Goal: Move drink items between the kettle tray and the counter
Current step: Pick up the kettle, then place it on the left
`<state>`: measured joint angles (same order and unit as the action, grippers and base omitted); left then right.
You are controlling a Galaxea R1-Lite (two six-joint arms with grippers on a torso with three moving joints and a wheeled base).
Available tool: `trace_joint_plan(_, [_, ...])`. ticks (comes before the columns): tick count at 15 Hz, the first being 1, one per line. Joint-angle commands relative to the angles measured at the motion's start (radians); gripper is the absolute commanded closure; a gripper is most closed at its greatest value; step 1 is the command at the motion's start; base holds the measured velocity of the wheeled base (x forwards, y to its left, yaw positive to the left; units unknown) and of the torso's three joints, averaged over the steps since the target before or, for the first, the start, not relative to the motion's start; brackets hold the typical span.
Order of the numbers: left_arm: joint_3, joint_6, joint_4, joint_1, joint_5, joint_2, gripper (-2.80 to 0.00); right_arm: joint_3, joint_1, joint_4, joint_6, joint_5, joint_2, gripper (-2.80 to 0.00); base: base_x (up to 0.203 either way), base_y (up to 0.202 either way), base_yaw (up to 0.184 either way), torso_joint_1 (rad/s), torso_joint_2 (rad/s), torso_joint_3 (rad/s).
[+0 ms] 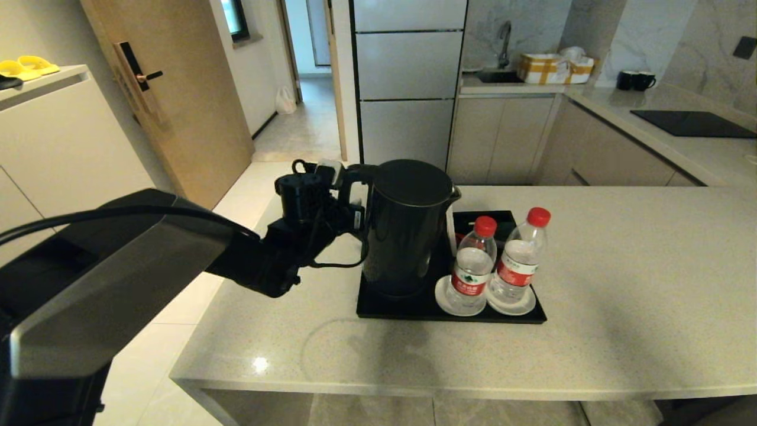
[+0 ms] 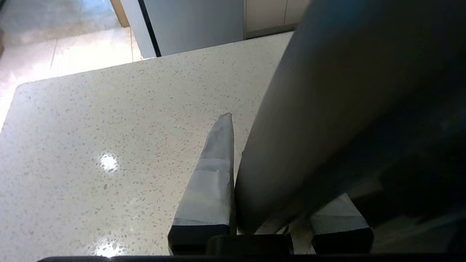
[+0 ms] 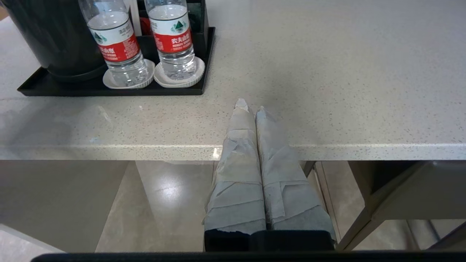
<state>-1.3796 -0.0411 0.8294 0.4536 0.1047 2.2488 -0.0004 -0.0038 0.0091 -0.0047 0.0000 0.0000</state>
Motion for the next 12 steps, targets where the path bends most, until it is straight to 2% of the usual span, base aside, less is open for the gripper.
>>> trace_joint_plan(1, [-0.004,0.004,0.005,0.0,0.0,-0.018,0.0,0.0,0.001,0.0,0.0,0.0,-0.002,0.0,0.0,0.0,0.0,0.0,0.0,0.0])
trace_joint_plan(3, [-0.047,0.057,-0.02,0.013,0.025,-0.015,0.0,0.0,0.001,0.0,0.0,0.001,-0.002,0.0,0.0,0.0,0.0,0.0,0.0,0.0])
trace_joint_plan(9, [-0.101,0.104,-0.083,0.013,0.065,-0.025,0.0,0.0,0.001,0.0,0.0,0.001,-0.002,0.0,0.0,0.0,0.0,0.0,0.0,0.0])
trace_joint_plan(11, [-0.141,0.103,-0.102,-0.013,0.08,-0.028,0.0,-0.001,0.001,0.0,0.0,0.0,-0.002,0.0,0.0,0.0,0.0,0.0,0.0,0.0])
trace_joint_plan(12, [-0.181,0.102,-0.126,-0.049,0.08,-0.027,0.0,0.0,0.0,0.0,0.0,0.0,-0.002,0.0,0.0,0.0,0.0,0.0,0.0,0.0])
